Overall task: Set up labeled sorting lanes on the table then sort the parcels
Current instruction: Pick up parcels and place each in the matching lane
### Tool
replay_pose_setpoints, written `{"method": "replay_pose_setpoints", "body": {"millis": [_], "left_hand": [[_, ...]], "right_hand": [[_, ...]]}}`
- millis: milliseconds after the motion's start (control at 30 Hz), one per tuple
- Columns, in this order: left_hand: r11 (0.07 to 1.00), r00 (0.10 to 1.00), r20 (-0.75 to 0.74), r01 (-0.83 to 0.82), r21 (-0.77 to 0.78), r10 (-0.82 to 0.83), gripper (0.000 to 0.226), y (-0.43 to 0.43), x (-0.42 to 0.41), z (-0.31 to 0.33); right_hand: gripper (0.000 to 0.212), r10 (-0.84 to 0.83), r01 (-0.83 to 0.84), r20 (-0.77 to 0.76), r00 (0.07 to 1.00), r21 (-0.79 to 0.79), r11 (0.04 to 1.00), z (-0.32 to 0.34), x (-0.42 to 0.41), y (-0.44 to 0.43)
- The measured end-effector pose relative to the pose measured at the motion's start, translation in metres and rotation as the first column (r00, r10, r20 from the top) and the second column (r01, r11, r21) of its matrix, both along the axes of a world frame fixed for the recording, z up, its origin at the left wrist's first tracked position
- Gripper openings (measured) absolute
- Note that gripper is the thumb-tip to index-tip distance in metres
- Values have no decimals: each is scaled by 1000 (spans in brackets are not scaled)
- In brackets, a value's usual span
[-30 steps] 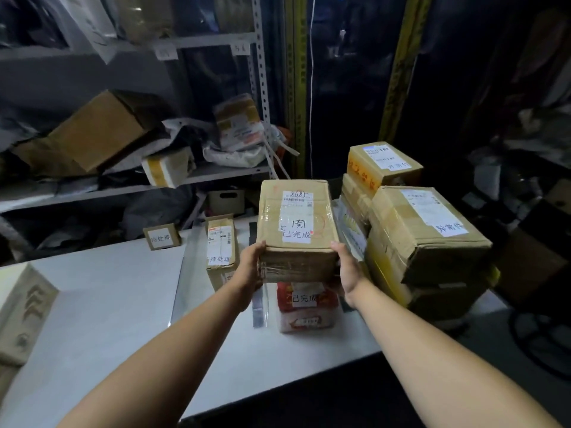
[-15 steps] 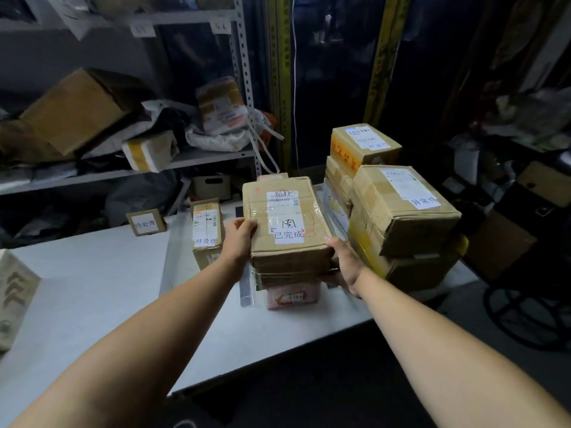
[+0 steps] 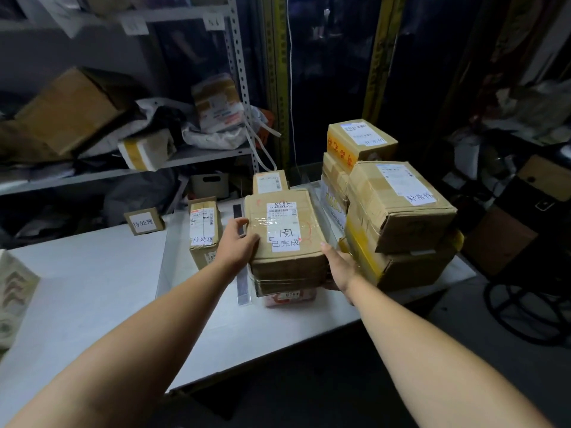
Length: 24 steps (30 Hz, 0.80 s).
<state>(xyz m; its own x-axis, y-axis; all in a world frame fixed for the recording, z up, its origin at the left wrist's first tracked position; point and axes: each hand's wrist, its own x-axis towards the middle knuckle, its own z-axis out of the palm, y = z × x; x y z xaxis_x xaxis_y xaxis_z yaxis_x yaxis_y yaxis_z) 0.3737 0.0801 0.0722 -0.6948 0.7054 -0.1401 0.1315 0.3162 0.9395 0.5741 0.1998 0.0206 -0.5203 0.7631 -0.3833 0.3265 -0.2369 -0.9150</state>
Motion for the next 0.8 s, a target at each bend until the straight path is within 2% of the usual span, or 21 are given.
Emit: {"method": "replay_pose_setpoints", "body": {"millis": [133,300,467,533,633,800], "left_hand": [[1000,1000,-19,-12,-7,12,52,-1,1,-3],[1000,1000,12,-21,2,21,47,-2,2,-5],[996,996,-10,-87,9,87,43,-7,-8,-1],[993,993,-11,-116,3,116,42,-13,-16,5],[979,981,5,-194,55,194,34,-30,-34,18],[906,914,61,-406,119,401,29,-105,-76,39]], "right_hand": [[41,15,-19,32,999,115,993,13,-1,4],[35,-10,11,-8,1000,234,972,30,-4,8],[38,-106,47,92,990,490,870,65,-36,10],[39,-31,-21,85,996,549,836,78,-62,0],[28,91,-100,45,995,565,819,100,-105,-29],[15,278,-227,-2,960,573,787,122,-193,-104]]}}
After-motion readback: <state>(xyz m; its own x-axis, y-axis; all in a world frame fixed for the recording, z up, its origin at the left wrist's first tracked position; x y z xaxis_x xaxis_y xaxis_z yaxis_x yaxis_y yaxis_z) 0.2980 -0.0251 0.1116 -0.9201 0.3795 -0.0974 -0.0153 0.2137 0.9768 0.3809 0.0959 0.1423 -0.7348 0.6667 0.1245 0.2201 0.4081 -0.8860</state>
